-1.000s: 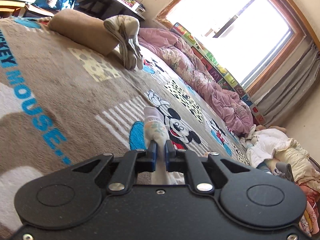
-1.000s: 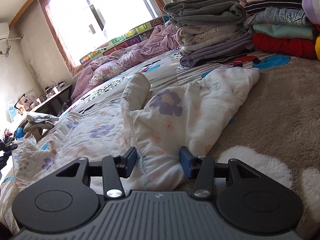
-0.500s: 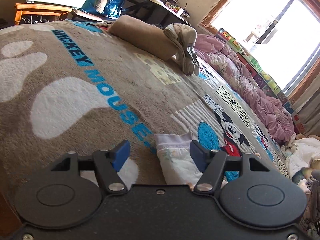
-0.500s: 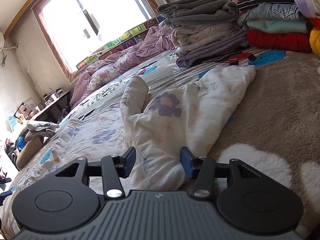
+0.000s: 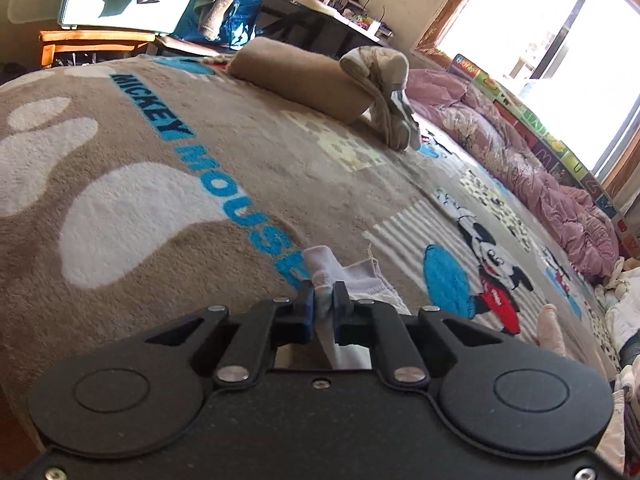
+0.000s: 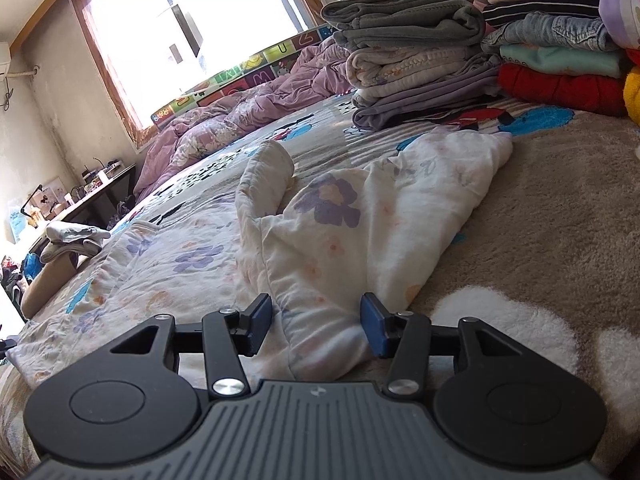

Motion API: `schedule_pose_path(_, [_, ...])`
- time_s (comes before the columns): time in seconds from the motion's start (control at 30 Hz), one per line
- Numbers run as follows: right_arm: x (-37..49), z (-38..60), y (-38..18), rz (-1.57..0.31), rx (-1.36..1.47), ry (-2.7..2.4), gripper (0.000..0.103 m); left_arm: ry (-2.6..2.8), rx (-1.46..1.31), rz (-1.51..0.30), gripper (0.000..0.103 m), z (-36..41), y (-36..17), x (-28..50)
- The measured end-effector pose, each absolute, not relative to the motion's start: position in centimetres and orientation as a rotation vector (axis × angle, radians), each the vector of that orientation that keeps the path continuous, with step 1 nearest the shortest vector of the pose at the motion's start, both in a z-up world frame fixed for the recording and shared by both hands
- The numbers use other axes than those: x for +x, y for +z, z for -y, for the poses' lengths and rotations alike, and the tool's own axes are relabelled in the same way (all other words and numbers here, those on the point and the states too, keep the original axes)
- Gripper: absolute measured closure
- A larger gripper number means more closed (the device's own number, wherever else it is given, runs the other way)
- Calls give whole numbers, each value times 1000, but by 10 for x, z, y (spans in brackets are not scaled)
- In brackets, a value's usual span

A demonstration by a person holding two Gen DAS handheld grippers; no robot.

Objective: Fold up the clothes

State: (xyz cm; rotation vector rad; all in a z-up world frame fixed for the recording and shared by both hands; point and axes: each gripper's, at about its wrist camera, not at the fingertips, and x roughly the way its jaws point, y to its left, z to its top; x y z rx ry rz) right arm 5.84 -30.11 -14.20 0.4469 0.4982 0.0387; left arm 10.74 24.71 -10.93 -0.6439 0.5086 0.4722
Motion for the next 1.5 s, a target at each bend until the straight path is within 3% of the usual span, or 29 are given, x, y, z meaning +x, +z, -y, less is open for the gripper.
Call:
schedule_pose_path(0.07, [58, 301, -142, -501, 435, 40, 53, 513, -635, -550, 80, -249, -114, 110])
schedule_pose_path(0.13, [55, 303, -138, -489, 441, 36, 53, 551, -606, -525, 57, -241, -101, 106])
schedule_pose_path(0.3, [39, 312, -119, -396, 478, -3, 53, 469, -566, -434, 51, -212, -69, 101])
schedule_pose_path(0.43, [42, 345, -118, -363, 568, -104, 53, 300, -553, -460, 29, -174, -64, 116])
schedule_pose_path(0.7, [88, 429, -151, -427, 872, -232, 53, 27, -569, -499, 29, -124, -66, 151])
schedule_pose_path(1.0, [141, 451, -161, -421, 867, -223, 51, -7, -603, -514, 30, -113, -83, 173])
schedule_pose_path(1.1, [150, 449, -161, -424, 828, -238, 67, -5, -612, -524, 30, -114, -86, 176])
schedule_pose_path(1.13, [151, 449, -161, -426, 831, -232, 86, -3, -612, -523, 30, -115, -87, 176])
schedule_pose_path(1.17, [150, 450, -161, -423, 834, -228, 91, -1, -613, -522, 30, -115, -87, 176])
schedule_pose_path(1.4, [89, 437, -108, -212, 744, -276, 93, -3, -610, -505, 30, -116, -83, 167])
schedule_pose_path(1.5, [71, 442, -104, -216, 725, -338, 93, -4, -612, -497, 30, -118, -81, 165])
